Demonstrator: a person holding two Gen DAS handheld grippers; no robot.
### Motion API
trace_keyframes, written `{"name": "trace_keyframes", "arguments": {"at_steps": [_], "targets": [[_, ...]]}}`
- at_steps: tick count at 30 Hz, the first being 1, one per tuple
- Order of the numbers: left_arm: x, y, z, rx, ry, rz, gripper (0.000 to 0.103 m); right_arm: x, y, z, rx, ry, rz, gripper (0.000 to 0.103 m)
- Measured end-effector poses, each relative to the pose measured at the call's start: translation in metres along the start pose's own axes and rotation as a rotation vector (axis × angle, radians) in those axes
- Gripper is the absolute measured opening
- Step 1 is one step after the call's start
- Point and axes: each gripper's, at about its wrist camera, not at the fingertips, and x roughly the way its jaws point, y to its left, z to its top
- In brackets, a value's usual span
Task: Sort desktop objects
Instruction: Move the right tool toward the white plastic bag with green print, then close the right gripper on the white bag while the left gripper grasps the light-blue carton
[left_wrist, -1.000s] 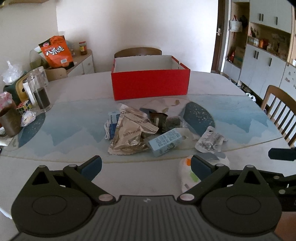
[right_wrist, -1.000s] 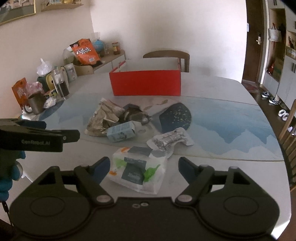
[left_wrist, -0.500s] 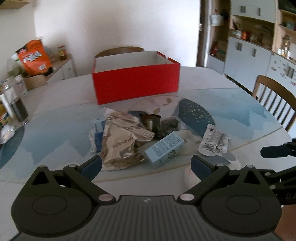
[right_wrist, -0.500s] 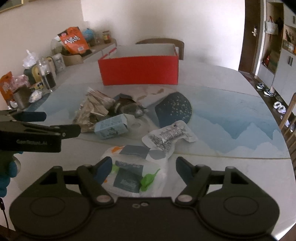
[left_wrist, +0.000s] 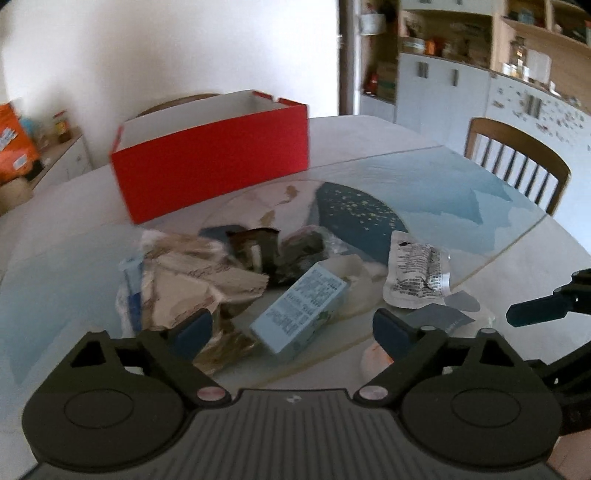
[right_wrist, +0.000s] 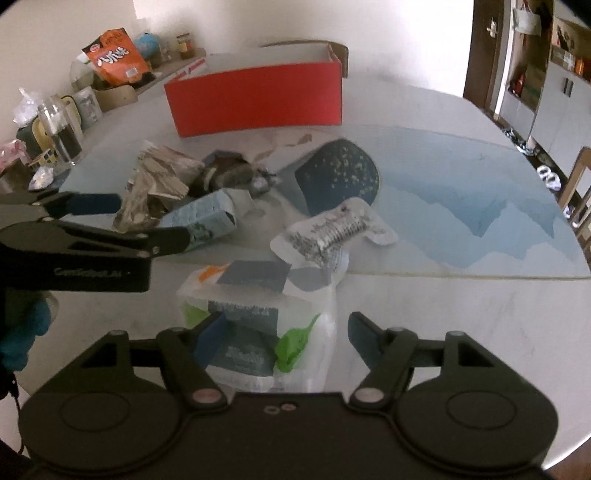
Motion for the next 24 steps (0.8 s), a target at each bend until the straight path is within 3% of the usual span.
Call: {"name": "trace_keyframes", "arguments": {"at_steps": [8, 13, 17, 24], "targets": [[0.024, 0.0, 0.0, 0.039, 0.01, -0.034, 0.091, 0.015, -0.001, -0.006, 0.019, 0.028, 0.004, 0.072], [0.033, -0.001, -0.003, 0.043, 0.03, -0.056, 0.08, 0.022, -0.001, -0.006, 0.022, 0.034, 0.015, 0.071], [0.035, -0.001, -0.003, 0.044, 0.023, -0.052, 0.077, 0.025, -0.003, -0.007, 0.035, 0.037, 0.026, 0.07], [0.039, 0.0, -0.003, 0.062, 0.028, -0.024, 0.062, 0.024, -0.004, -0.011, 0.036, 0.028, 0.042, 0.063]]}}
